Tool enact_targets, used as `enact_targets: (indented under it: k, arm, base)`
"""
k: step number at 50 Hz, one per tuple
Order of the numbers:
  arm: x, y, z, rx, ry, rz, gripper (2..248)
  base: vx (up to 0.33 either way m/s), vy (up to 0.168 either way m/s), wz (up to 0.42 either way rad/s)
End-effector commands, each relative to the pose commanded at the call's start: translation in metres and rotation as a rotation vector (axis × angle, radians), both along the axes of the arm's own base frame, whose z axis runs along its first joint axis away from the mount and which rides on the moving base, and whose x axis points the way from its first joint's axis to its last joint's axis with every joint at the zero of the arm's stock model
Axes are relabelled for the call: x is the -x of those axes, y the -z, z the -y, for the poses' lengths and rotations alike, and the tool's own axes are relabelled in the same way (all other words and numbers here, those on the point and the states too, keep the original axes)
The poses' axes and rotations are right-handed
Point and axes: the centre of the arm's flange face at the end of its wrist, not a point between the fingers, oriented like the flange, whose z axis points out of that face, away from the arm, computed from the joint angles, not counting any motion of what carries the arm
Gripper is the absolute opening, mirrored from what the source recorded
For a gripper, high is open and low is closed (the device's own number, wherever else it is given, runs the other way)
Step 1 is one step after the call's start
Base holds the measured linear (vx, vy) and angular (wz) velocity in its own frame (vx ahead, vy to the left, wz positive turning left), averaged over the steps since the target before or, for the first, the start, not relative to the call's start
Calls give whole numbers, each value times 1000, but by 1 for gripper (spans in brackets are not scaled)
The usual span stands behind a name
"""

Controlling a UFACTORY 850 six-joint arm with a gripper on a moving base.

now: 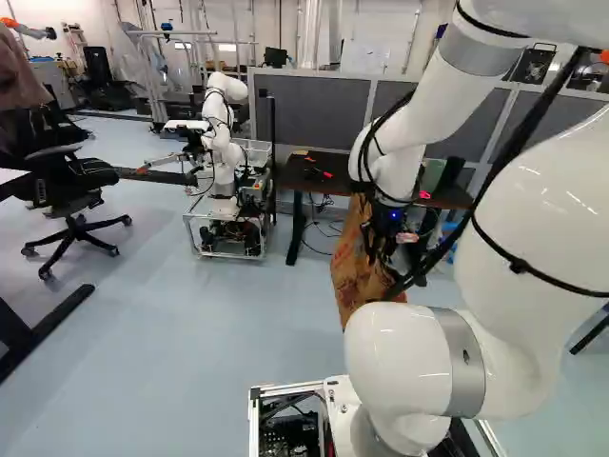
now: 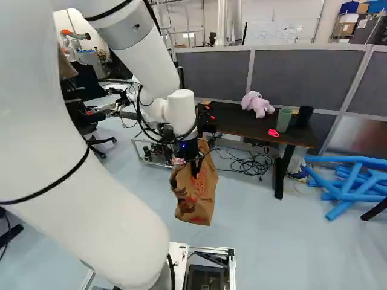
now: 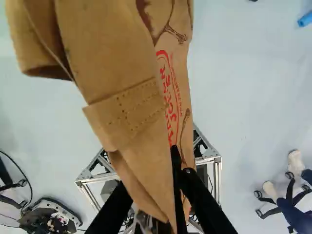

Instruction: Pick up the bag on the ground and place it on the table

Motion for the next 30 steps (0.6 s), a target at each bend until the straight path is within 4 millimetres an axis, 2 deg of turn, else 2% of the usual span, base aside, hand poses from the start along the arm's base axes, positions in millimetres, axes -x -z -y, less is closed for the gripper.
enact_targets:
  k: [13, 30]
  arm:
    - [0, -20, 5, 5, 15, 10, 26]
    - [-9, -47, 12, 9, 30, 18, 26]
  base:
    - [0, 0, 0]
    - [0, 0, 0]
